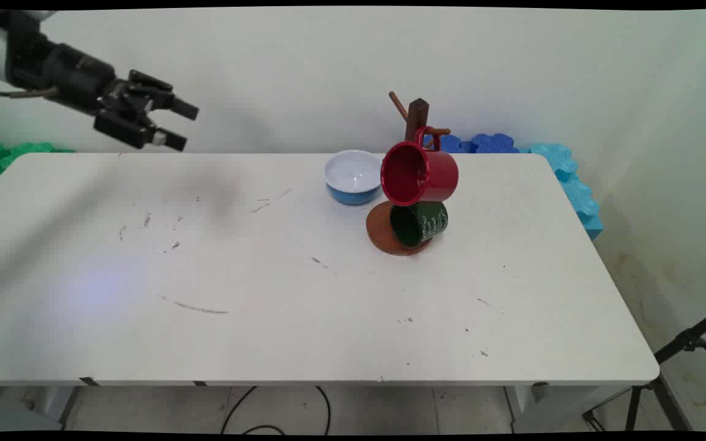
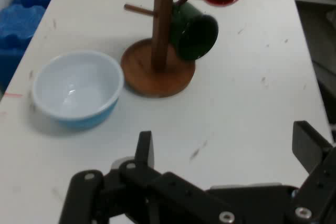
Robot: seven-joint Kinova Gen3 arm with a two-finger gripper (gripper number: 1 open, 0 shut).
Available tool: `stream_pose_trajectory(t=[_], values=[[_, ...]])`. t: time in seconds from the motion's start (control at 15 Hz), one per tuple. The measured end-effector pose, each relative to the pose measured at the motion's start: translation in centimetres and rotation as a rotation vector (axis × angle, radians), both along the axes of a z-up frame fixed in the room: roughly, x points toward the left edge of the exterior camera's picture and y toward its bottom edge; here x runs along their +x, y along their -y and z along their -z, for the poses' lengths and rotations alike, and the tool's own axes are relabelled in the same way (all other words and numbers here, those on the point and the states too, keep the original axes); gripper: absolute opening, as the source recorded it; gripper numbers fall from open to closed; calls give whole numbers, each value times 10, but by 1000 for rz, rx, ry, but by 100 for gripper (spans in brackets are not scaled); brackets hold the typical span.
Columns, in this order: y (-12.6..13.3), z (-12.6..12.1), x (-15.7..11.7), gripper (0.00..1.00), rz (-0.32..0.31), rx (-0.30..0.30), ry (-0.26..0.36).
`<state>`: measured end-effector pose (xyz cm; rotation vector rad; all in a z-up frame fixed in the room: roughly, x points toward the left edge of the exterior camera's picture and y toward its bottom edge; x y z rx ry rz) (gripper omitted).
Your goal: Pick up the red mug from the rack
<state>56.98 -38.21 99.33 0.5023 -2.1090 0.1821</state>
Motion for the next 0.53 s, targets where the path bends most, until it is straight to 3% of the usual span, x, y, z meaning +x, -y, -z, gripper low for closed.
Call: stream_pose_trajectory(t=[0.53], values=[[5,-46,-124,100,-80,110,-93]])
